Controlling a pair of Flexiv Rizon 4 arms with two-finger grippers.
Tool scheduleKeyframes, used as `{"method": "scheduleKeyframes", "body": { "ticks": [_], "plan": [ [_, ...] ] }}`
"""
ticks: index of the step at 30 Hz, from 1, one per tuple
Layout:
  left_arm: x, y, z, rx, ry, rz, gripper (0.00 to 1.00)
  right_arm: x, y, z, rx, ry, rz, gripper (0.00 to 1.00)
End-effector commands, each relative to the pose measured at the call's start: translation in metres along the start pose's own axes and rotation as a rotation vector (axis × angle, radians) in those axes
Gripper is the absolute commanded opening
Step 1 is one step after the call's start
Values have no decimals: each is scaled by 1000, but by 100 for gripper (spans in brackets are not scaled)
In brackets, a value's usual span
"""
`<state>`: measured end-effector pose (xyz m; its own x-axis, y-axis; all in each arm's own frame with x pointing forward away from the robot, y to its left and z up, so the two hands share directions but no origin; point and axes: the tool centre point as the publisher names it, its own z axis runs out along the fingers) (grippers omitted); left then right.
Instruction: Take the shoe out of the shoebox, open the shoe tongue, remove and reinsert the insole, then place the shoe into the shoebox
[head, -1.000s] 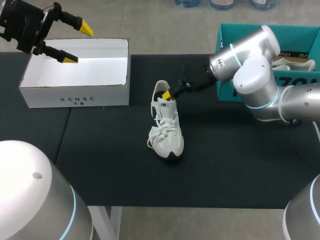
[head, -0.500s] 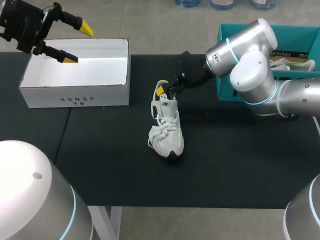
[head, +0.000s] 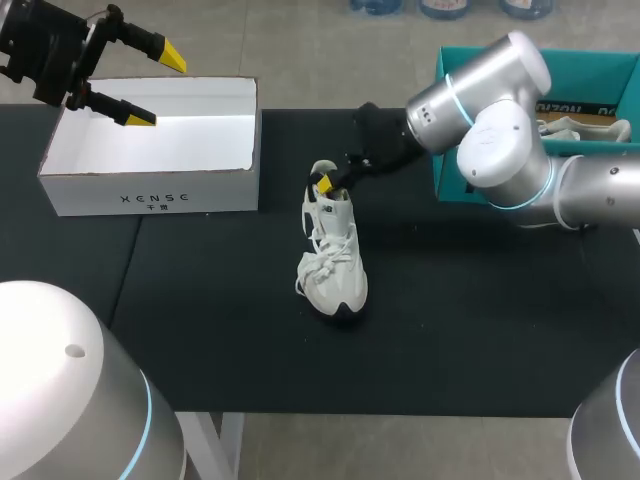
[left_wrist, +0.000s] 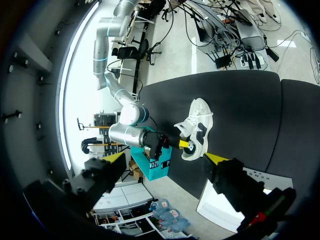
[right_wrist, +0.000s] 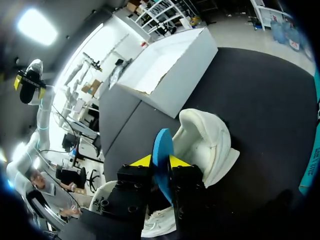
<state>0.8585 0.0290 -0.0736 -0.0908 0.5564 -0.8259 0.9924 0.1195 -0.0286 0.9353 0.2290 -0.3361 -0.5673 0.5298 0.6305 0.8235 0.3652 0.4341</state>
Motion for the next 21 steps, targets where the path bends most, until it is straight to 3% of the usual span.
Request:
{"method": "scheduleKeyframes", "body": {
  "ticks": [1,2,11,12,13,14,15,21],
  "plan": [
    [0,0,0,0,3,0,100,5,0,-7,12,-25,7,77],
    [0,0,0,0,3,0,100,4,0,-7,12,-30,9,100],
    [0,0,0,0,3,0,100,-1,0,-8,5,-56,21,100],
    [0,0,0,0,3,0,100,-1,0,-8,4,-56,22,96],
    [0,0,0,0,3,0,100,-1,0,-7,1,-69,25,55],
    [0,0,0,0,3,0,100,-1,0,-7,2,-69,25,38],
    [0,0,0,0,3,0,100,-1,0,-5,3,-65,27,0],
    [0,0,0,0,3,0,100,1,0,1,18,-56,22,0]
  ]
}}
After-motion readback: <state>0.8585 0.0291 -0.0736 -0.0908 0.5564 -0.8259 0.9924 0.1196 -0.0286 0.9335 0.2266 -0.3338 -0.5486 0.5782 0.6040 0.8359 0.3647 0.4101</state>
